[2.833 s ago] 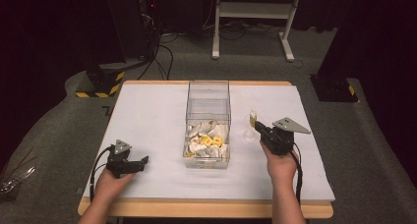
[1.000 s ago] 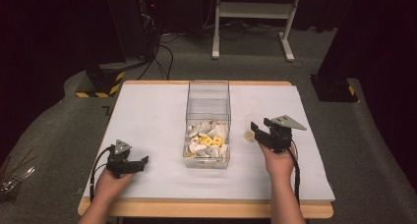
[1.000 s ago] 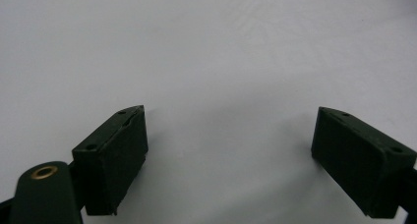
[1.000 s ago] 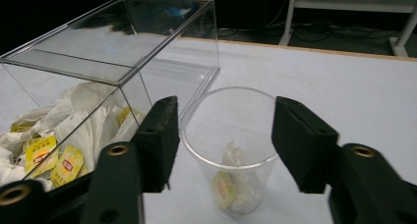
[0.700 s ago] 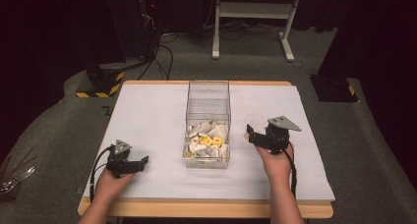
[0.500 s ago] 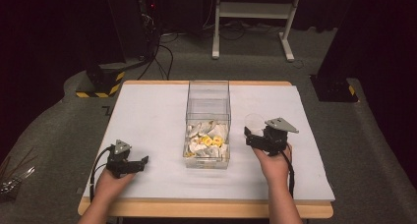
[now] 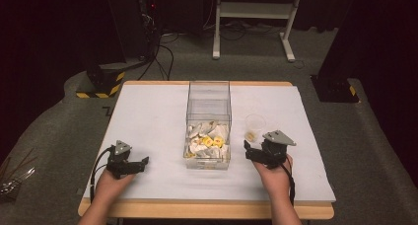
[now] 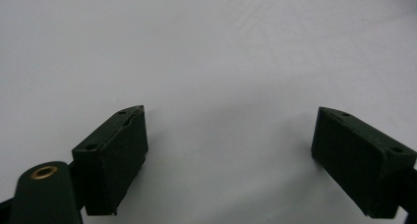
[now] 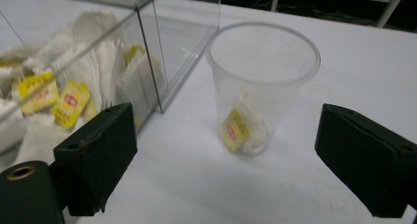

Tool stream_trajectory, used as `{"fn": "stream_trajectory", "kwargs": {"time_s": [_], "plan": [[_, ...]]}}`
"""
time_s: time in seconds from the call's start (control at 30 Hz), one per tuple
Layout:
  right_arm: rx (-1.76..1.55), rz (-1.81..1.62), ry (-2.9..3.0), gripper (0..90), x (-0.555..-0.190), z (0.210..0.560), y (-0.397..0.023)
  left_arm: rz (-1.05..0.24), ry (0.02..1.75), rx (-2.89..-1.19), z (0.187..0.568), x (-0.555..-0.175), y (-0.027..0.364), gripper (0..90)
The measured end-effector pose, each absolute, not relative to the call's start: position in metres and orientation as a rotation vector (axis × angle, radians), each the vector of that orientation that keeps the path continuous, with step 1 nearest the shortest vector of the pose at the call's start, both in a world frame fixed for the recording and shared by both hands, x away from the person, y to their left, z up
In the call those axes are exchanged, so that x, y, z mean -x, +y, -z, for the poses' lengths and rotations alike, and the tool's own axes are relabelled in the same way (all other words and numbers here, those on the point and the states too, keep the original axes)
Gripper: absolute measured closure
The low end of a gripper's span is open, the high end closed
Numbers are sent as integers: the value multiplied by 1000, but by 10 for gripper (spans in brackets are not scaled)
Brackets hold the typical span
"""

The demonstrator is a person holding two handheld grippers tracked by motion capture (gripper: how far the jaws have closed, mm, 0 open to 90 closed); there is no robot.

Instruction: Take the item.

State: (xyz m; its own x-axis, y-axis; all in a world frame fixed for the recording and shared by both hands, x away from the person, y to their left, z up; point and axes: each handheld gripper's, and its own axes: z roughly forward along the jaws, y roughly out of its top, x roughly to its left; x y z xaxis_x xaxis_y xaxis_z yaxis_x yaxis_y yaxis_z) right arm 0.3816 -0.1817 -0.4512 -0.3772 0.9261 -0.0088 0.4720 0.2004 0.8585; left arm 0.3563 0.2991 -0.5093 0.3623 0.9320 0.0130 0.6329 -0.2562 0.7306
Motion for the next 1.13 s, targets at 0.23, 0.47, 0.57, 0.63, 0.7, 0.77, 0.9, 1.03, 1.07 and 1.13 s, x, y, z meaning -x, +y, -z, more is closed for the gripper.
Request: {"fn": "stream_trajectory", "kwargs": {"time_s": [0.23, 0.47, 0.57, 0.63, 0.7, 0.77, 0.9, 1.03, 1.07, 1.13], "plan": [[-1322, -1037, 1983, 86, -369, 477, -194, -600, 1354, -1986, 509, -356, 299, 140], [-1379, -953, 2038, 86, -361, 499, -202, -600, 1354, -1986, 509, -356, 299, 140], [-1390, -915, 2050, 87, -360, 502, -203, -600, 1356, -1981, 510, -356, 299, 140], [-1410, -904, 2041, 108, -360, 503, -203, -601, 1356, -1981, 510, -356, 299, 139], [-1457, -860, 2040, 153, -363, 504, -203, -603, 1354, -1984, 509, -356, 299, 140], [-1484, -851, 2046, 144, -366, 505, -204, -604, 1354, -1984, 510, -356, 299, 140], [-1475, -840, 2047, 144, -366, 505, -204, -603, 1354, -1984, 510, -356, 299, 140], [-1464, -837, 2046, 144, -366, 505, -204, -603, 1354, -1984, 509, -356, 299, 140], [-1474, -836, 2042, 144, -365, 505, -203, -603, 1354, -1984, 509, -356, 299, 140], [-1472, -837, 2046, 142, -366, 505, -203, -600, 1356, -1982, 510, -356, 299, 140]]}}
